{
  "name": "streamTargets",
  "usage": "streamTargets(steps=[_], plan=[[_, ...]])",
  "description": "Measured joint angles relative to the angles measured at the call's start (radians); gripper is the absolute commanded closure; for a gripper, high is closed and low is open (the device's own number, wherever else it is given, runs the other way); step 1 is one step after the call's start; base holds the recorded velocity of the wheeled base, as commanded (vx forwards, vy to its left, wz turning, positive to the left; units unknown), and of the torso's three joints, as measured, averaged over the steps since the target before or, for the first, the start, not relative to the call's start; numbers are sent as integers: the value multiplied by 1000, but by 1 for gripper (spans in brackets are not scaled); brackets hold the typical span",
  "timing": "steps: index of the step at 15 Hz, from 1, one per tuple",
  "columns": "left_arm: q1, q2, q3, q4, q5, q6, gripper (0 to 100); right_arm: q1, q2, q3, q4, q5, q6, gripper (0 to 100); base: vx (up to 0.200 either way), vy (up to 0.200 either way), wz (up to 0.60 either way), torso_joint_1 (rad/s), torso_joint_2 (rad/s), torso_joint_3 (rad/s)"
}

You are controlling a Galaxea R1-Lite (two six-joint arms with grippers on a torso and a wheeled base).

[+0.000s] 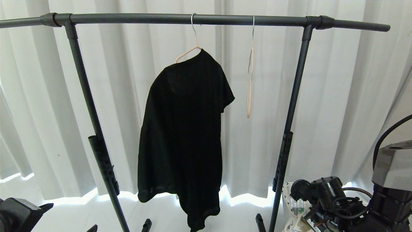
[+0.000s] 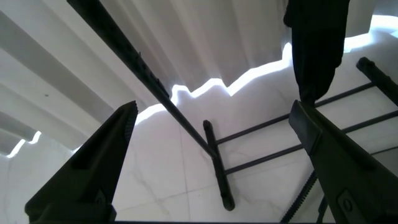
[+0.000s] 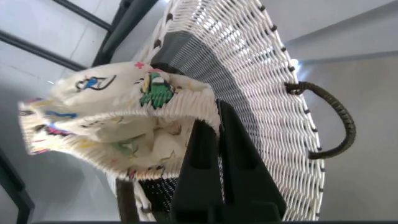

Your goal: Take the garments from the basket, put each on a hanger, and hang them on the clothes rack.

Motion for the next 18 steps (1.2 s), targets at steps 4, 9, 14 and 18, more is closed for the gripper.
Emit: streamTargets(steps=[4,9,14,18], plan=[[5,1,13,0,12,0,0,-5,-159,-1,145,-1,-1,100,-50,0,0,1,2,1],[6,0,25,2,69,-1,0,-16,-470,-116,557,2,5,100,-200,0,0,2,4,3],[5,-3,32,1,71,-4,0,21,-668,-234,671,4,4,100,-200,0,0,3,0,1],[6,-3,35,1,70,-5,0,53,-739,-293,758,4,4,100,-200,0,0,2,-1,4]])
